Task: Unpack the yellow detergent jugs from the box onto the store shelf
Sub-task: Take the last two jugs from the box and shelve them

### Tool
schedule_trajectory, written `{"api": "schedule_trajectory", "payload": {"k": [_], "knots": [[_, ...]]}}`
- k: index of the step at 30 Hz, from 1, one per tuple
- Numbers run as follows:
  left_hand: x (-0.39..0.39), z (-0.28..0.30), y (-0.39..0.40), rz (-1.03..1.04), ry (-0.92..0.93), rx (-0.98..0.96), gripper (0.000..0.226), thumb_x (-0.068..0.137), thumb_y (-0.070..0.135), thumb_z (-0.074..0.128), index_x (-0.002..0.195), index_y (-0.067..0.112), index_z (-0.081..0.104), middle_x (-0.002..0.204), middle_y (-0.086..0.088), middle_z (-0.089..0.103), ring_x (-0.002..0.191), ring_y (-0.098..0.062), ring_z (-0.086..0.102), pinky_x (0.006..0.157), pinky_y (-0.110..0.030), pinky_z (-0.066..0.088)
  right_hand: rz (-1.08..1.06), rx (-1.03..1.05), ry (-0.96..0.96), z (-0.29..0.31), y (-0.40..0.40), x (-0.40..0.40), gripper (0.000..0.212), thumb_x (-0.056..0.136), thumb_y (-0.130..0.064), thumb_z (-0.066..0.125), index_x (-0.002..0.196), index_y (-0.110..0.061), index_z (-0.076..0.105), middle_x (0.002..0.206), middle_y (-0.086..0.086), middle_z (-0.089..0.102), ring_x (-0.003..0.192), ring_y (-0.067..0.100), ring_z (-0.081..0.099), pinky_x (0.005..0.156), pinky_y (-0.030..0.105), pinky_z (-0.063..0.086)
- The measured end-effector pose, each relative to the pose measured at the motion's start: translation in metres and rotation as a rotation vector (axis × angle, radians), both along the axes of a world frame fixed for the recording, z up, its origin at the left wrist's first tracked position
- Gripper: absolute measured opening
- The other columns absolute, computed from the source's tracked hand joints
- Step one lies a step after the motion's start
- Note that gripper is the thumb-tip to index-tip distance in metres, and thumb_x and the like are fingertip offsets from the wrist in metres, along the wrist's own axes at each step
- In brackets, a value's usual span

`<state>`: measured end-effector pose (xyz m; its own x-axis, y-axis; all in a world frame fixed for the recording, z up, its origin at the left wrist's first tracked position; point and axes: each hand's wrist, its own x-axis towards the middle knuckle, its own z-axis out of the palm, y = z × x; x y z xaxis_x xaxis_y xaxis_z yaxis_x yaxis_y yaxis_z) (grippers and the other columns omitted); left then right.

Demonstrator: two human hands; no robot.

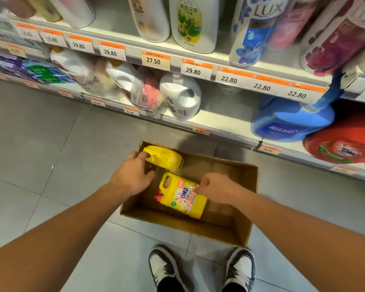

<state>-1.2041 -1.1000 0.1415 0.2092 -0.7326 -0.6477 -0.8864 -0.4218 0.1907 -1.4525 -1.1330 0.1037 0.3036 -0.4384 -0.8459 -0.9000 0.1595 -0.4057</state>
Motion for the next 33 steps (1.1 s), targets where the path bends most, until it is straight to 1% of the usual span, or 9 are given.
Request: {"api": "schedule_trajectory", "payload": {"k": [4, 9, 13, 16, 20, 22, 25, 29, 33], "knots": [[0.013, -0.050, -0.020, -0.197, -0.060, -0.045, 0.071, 0.089, 0.037, 0.065, 0.152, 0.025, 0.033, 0.154, -0.008, 0.036, 0.136, -0.036, 0.045, 0.107, -0.051, 0.046, 0.077, -0.011, 0.016, -0.049, 0.002, 0.024, 0.063, 0.090, -0.048, 0.071, 0.141, -0.015, 0.053, 0.134, 0.005, 0.060, 0.117, 0.023, 0.060, 0.096, 0.037, 0.054], [0.026, -0.117, -0.033, -0.407, -0.150, -0.130, 0.065, 0.089, 0.036, 0.063, 0.150, 0.025, 0.041, 0.148, -0.005, 0.048, 0.138, -0.031, 0.042, 0.109, -0.044, 0.036, 0.064, 0.021, 0.088, -0.129, 0.007, 0.048, 0.075, 0.084, -0.042, 0.080, 0.145, -0.015, 0.044, 0.140, 0.009, 0.057, 0.122, 0.026, 0.059, 0.095, 0.038, 0.055], [0.032, -0.159, -0.044, -0.573, -0.177, -0.275, 0.053, 0.079, 0.043, 0.066, 0.125, 0.018, 0.059, 0.122, -0.006, 0.064, 0.114, -0.030, 0.059, 0.094, -0.039, 0.045, 0.056, -0.019, 0.118, -0.182, 0.006, 0.061, 0.105, 0.075, -0.045, 0.086, 0.159, -0.019, 0.028, 0.154, 0.010, 0.043, 0.135, 0.031, 0.050, 0.105, 0.042, 0.050], [0.037, -0.175, -0.053, -0.629, -0.153, -0.346, 0.047, 0.071, 0.054, 0.065, 0.098, 0.015, 0.063, 0.098, -0.006, 0.071, 0.096, -0.030, 0.065, 0.083, -0.039, 0.049, 0.062, 0.008, 0.131, -0.218, 0.011, 0.067, 0.118, 0.065, -0.047, 0.091, 0.159, -0.022, 0.024, 0.153, 0.008, 0.046, 0.133, 0.030, 0.052, 0.105, 0.043, 0.050], [0.039, -0.178, -0.066, -0.633, -0.150, -0.293, 0.042, 0.070, 0.063, 0.059, 0.078, 0.022, 0.056, 0.070, 0.002, 0.062, 0.070, -0.025, 0.061, 0.068, -0.034, 0.045, 0.142, 0.072, 0.162, -0.244, 0.024, 0.074, 0.127, 0.061, -0.053, 0.092, 0.158, -0.019, 0.018, 0.155, 0.009, 0.046, 0.137, 0.033, 0.051, 0.111, 0.046, 0.045], [0.036, -0.178, -0.072, -0.622, -0.174, -0.261, 0.040, 0.073, 0.063, 0.058, 0.077, 0.023, 0.057, 0.067, 0.006, 0.057, 0.066, -0.021, 0.055, 0.072, -0.033, 0.038, 0.210, 0.002, 0.209, -0.249, 0.028, 0.076, 0.127, 0.065, -0.057, 0.089, 0.161, -0.016, 0.016, 0.163, 0.010, 0.032, 0.147, 0.036, 0.036, 0.118, 0.050, 0.034], [0.029, -0.179, -0.072, -0.590, -0.204, -0.231, 0.040, 0.074, 0.063, 0.056, 0.075, 0.023, 0.057, 0.064, 0.006, 0.054, 0.066, -0.019, 0.055, 0.080, -0.037, 0.043, 0.258, -0.034, 0.267, -0.255, 0.028, 0.077, 0.127, 0.063, -0.062, 0.088, 0.161, -0.016, 0.020, 0.165, 0.013, 0.022, 0.152, 0.040, 0.022, 0.120, 0.054, 0.026], [0.020, -0.179, -0.066, -0.517, -0.208, -0.208, 0.039, 0.074, 0.061, 0.059, 0.064, 0.025, 0.046, 0.060, 0.006, 0.044, 0.060, -0.017, 0.044, 0.075, -0.035, 0.036, 0.277, 0.011, 0.313, -0.257, 0.029, 0.076, 0.123, 0.062, -0.058, 0.090, 0.159, -0.018, 0.027, 0.164, 0.014, 0.021, 0.151, 0.041, 0.022, 0.119, 0.053, 0.026], [0.016, -0.180, -0.062, -0.504, -0.171, -0.218, 0.040, 0.078, 0.057, 0.060, 0.062, 0.025, 0.042, 0.059, 0.006, 0.045, 0.059, -0.017, 0.045, 0.082, -0.039, 0.040, 0.197, 0.030, 0.240, -0.254, 0.037, 0.075, 0.135, 0.057, -0.050, 0.096, 0.161, -0.016, 0.016, 0.162, 0.013, 0.028, 0.147, 0.040, 0.033, 0.115, 0.050, 0.036]]}}
